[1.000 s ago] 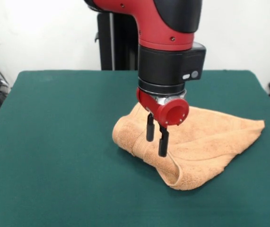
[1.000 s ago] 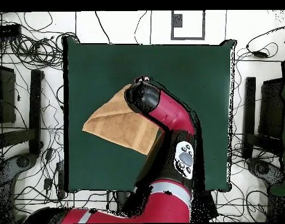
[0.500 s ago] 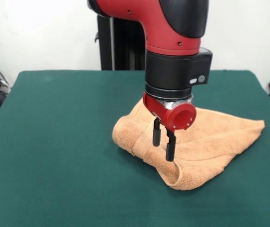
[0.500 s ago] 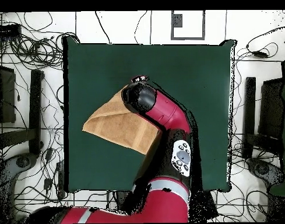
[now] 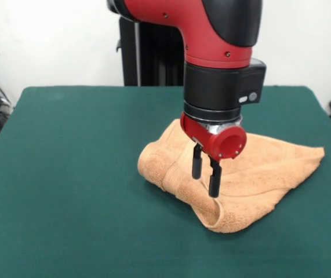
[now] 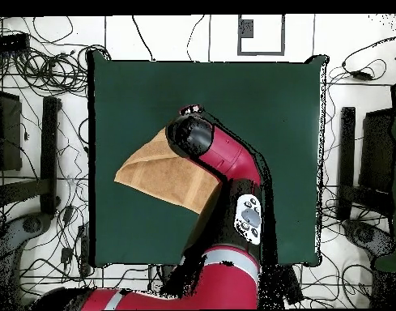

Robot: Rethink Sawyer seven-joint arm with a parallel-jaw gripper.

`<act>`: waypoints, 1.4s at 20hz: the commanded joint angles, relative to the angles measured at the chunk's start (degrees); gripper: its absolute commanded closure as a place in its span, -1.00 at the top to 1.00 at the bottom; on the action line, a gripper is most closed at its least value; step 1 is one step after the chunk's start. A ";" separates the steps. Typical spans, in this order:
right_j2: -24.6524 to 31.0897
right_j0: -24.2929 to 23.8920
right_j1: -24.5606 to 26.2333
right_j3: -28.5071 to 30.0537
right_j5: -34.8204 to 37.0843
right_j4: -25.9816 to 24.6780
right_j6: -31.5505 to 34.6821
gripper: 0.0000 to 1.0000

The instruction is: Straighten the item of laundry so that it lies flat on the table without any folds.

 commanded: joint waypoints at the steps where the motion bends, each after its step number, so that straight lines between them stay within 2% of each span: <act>1: 7.42 1.30 0.74 7.61 -1.87 -1.00 7.46 1.00; 13: 7.05 1.90 -1.67 10.29 1.25 -0.61 7.78 1.00; 28: 10.07 0.30 1.80 8.89 -4.53 -0.77 6.77 1.00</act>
